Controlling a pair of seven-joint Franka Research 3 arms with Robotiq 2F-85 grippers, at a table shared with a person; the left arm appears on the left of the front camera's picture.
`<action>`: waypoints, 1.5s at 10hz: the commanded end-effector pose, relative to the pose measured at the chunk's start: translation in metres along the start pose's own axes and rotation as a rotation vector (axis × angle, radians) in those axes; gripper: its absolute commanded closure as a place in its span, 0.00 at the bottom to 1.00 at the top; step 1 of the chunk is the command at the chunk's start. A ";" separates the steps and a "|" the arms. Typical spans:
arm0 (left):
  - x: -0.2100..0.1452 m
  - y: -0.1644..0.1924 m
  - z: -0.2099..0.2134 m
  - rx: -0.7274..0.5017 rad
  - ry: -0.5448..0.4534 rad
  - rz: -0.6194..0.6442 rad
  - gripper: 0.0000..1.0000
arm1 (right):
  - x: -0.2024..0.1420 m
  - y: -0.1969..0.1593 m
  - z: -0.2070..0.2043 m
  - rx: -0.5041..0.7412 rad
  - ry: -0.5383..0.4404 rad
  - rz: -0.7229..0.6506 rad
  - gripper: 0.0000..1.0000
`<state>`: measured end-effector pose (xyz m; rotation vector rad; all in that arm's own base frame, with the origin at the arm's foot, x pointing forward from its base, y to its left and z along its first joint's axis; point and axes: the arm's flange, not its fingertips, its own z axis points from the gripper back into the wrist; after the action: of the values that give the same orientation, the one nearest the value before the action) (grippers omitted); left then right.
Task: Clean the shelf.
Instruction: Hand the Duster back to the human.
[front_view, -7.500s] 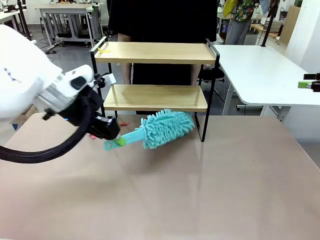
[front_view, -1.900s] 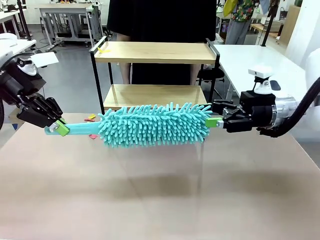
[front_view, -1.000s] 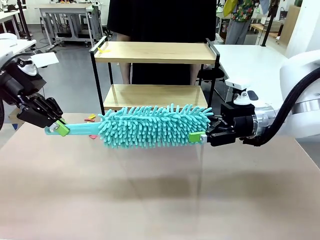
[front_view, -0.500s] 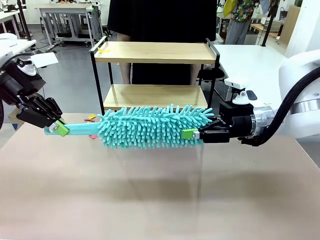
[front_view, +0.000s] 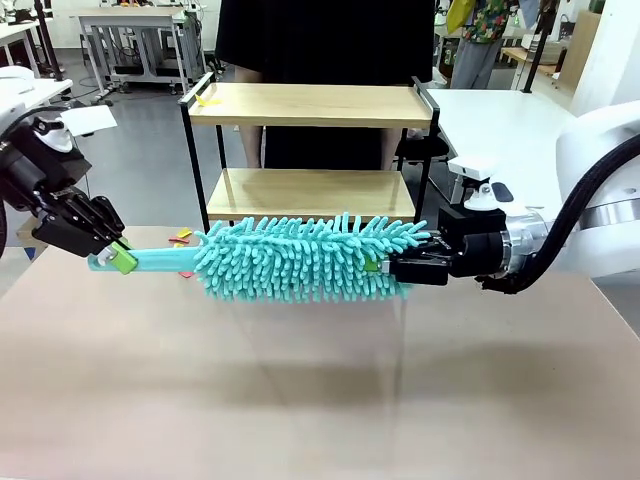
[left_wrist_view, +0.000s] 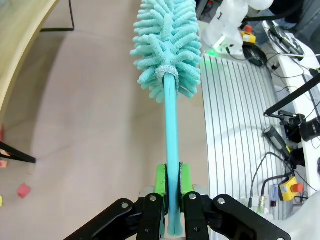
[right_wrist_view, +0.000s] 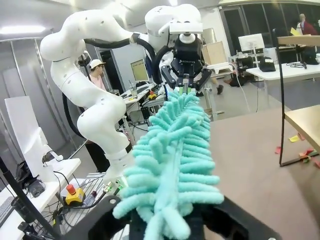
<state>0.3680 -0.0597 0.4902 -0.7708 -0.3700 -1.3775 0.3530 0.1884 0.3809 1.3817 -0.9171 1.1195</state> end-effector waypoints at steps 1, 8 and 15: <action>0.002 0.000 0.002 0.008 -0.006 -0.005 0.87 | 0.000 0.001 -0.007 0.011 0.002 0.050 1.00; -0.018 -0.011 0.057 -0.004 -0.204 -0.016 0.00 | 0.001 0.000 0.000 0.000 0.001 0.013 1.00; -0.085 -0.030 0.129 0.086 -0.367 0.001 0.00 | 0.000 -0.001 0.001 0.004 0.004 0.010 0.84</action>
<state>0.3470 0.1036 0.5290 -0.9538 -0.7269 -1.1832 0.3542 0.1877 0.3803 1.3798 -0.9202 1.1315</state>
